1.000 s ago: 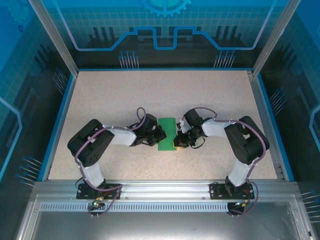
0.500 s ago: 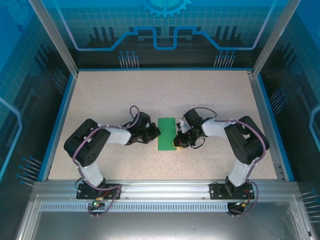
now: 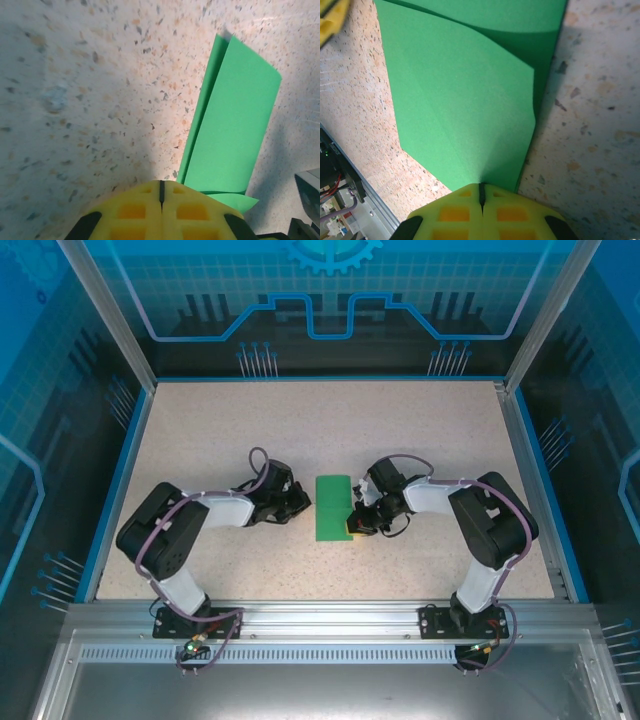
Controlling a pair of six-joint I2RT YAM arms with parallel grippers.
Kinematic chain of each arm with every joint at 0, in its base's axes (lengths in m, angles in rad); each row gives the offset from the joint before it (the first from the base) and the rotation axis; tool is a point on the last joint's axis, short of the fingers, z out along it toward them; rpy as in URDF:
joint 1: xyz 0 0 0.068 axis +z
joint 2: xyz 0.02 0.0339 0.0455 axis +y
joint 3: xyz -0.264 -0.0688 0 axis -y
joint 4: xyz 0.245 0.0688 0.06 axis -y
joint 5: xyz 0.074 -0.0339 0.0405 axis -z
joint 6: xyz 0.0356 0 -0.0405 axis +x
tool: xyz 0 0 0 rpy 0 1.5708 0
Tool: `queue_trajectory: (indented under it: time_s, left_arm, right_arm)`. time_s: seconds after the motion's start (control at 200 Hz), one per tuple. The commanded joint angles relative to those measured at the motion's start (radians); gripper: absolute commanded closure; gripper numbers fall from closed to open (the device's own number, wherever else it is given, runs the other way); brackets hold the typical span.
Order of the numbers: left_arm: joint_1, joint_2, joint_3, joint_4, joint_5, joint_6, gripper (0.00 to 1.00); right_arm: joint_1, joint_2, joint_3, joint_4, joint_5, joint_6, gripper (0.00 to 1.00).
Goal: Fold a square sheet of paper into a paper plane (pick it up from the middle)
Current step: Fold the triangle a second time at the center of the table.
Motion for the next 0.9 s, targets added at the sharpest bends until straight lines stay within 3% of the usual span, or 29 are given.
queue_trajectory:
  time_s: [0.0,0.345,0.895]
  left_arm:
    - [0.002,-0.077,0.025,-0.065,-0.007,0.032,0.97]
    - [-0.109,-0.006,0.112,-0.021,0.072,0.023,0.96]
    - [-0.114,0.138,0.09,-0.029,0.051,-0.01,1.0]
  right_arm:
    - [-0.014,0.034,-0.012,-0.088,0.049,-0.012,0.99]
    - [-0.014,0.03,-0.01,-0.085,0.053,-0.008,0.99]
    - [0.039,-0.045,0.102,-0.1,0.011,0.008,0.96]
